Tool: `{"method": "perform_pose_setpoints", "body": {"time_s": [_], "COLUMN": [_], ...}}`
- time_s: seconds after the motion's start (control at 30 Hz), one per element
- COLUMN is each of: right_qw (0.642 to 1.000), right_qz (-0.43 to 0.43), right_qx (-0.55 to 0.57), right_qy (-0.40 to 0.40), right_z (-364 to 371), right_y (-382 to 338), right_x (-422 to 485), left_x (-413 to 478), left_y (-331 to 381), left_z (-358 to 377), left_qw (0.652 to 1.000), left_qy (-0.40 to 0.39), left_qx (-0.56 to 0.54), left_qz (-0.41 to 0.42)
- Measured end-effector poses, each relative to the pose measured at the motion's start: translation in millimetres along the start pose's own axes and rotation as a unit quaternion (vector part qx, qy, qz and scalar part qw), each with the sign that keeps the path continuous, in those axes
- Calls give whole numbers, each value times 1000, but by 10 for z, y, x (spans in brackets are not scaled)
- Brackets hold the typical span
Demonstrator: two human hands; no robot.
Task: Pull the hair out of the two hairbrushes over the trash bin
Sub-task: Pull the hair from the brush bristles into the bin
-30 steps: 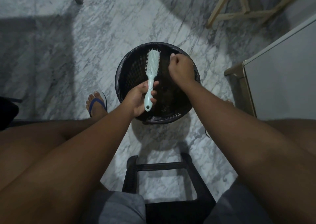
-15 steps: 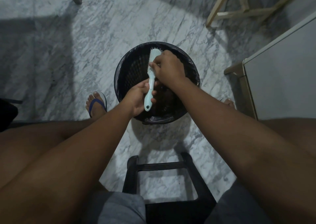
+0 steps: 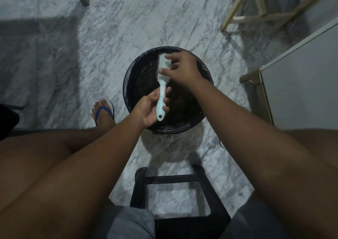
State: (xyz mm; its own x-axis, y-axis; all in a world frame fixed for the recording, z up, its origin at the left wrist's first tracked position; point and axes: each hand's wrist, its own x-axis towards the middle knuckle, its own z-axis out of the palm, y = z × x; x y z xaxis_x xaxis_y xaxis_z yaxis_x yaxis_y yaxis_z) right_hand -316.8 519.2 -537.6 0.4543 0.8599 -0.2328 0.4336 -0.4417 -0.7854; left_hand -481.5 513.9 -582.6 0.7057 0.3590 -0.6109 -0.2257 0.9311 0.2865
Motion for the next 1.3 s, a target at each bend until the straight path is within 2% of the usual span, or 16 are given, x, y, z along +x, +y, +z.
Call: {"method": "perform_pose_setpoints", "body": {"time_s": [0.1,0.27,0.47,0.53,0.63,0.7,0.9,1.03,1.13,1.17,1.23,1.3], "right_qw": [992,988,945,942,952,970,997,987,933,916,930,971], "right_qz": [72,83,126,143,141,113,32,44,125,142,154,125], "right_qx": [70,126,260,266,263,212,40,83,272,305,262,161], "right_qy": [73,34,155,149,65,27,60,134,201,217,204,123], "right_z": [53,-52,-194,-155,-76,-58,-206,-181,-167,-169,-138,-71], "right_y": [33,-31,-44,43,178,199,143,168,214,246,360,446], "right_x": [5,-16,159,132,24,-17,57,98,124,132,147,87], "left_x": [-1,-35,-90,-84,-79,-85,-121,-80,-55,-56,-65,-71], "left_y": [27,2,-31,-28,-20,-8,-27,18,46,60,91,108], "left_z": [-8,-79,-168,-135,-76,-68,-98,-2,56,52,24,-2], "left_qw": [999,998,999,999,999,997,995,996,996,996,996,995], "left_qy": [5,29,41,34,23,20,17,-5,-11,-11,-9,0], "left_qx": [32,40,22,21,44,75,100,87,93,91,88,95], "left_qz": [15,25,19,10,-7,-17,-19,-16,-14,-13,-11,-14]}}
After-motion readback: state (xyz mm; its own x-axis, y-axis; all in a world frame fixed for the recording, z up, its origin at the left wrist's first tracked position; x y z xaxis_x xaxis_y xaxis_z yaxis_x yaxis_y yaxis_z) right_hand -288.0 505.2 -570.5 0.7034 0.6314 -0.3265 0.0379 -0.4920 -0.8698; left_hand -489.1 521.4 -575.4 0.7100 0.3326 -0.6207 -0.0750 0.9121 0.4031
